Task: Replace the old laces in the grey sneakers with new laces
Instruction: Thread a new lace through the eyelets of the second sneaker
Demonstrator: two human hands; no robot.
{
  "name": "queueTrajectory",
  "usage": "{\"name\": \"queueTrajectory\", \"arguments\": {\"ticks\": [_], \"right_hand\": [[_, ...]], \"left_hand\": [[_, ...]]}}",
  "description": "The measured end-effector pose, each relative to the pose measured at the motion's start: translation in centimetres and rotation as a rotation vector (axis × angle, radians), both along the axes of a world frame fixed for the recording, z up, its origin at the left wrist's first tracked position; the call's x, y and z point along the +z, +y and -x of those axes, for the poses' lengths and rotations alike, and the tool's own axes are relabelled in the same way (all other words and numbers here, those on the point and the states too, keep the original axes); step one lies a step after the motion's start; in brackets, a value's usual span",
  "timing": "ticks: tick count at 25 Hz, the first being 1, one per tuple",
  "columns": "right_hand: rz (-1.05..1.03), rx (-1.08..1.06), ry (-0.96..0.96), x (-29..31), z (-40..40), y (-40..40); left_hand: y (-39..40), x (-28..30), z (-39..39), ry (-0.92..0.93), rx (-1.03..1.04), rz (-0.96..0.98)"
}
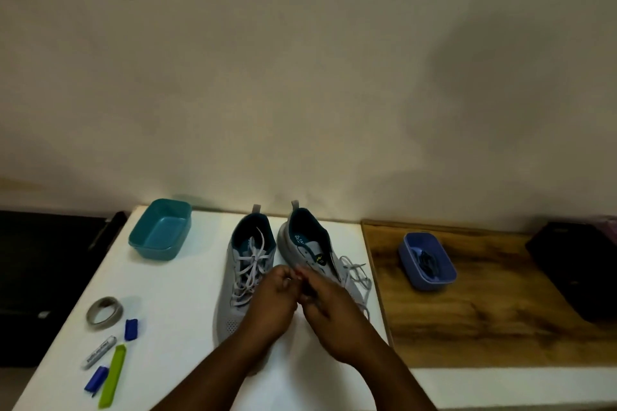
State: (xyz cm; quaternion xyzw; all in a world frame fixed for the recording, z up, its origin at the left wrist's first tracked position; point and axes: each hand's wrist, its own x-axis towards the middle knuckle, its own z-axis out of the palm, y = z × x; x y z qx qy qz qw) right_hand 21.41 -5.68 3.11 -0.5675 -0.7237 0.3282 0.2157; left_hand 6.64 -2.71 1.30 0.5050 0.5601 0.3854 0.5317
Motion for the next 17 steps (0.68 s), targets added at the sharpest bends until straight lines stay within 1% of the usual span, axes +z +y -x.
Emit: {"name": "queueTrajectory", "arguments": {"ticks": [1,2,3,4,5,6,7,8,10,12,13,15,17], "right_hand": [[0.027,0.019,0.057,0.0,-0.3,0.4],[0.016,-0.002,0.065,0.0,-0.8,1.0],[-0.017,-0.066,0.052,0.0,-1.6,1.6],[-0.060,-0.180,0.035,-0.2,-2.5,2.3],[-0.110,-0.340,0.015,-0.6,-3.8,2.9],[-0.158,-0.487,0.001,-1.2,-5.0,3.3],[-0.191,-0.597,-0.017,-1.9,-5.9,3.4],[-0.196,-0.661,-0.021,-2.6,-6.3,3.6],[-0.136,-0.659,0.000,-4.0,-5.9,3.8],[-0.096,-0.575,-0.011,-5.3,-4.7,3.9],[-0.087,-0.543,-0.033,-5.6,-4.2,3.9],[-0.067,-0.520,-0.071,-5.7,-3.6,3.8],[-0.029,-0.527,-0.043,-5.4,-3.2,3.6]], "left_hand": [[0.6,-0.3,-0.2,-0.007,0.015,0.015],[1.0,-0.8,-0.6,-0.036,0.025,0.032],[1.3,-1.2,-1.0,-0.057,0.034,0.048],[1.7,-1.5,-1.5,-0.059,0.059,0.052],[2.1,-1.9,-2.1,-0.001,0.086,0.051],[2.4,-2.4,-2.8,0.103,0.098,0.043],[2.6,-2.7,-3.5,0.247,0.088,0.044],[2.9,-2.9,-4.1,0.401,0.075,0.039],[3.4,-3.4,-5.2,0.584,0.078,0.043],[3.8,-3.7,-5.3,0.670,0.084,0.017],[3.9,-3.9,-5.0,0.687,0.069,-0.001],[3.8,-4.2,-4.0,0.658,0.032,-0.039],[4.1,-4.5,-2.7,0.613,-0.019,-0.080]]}}
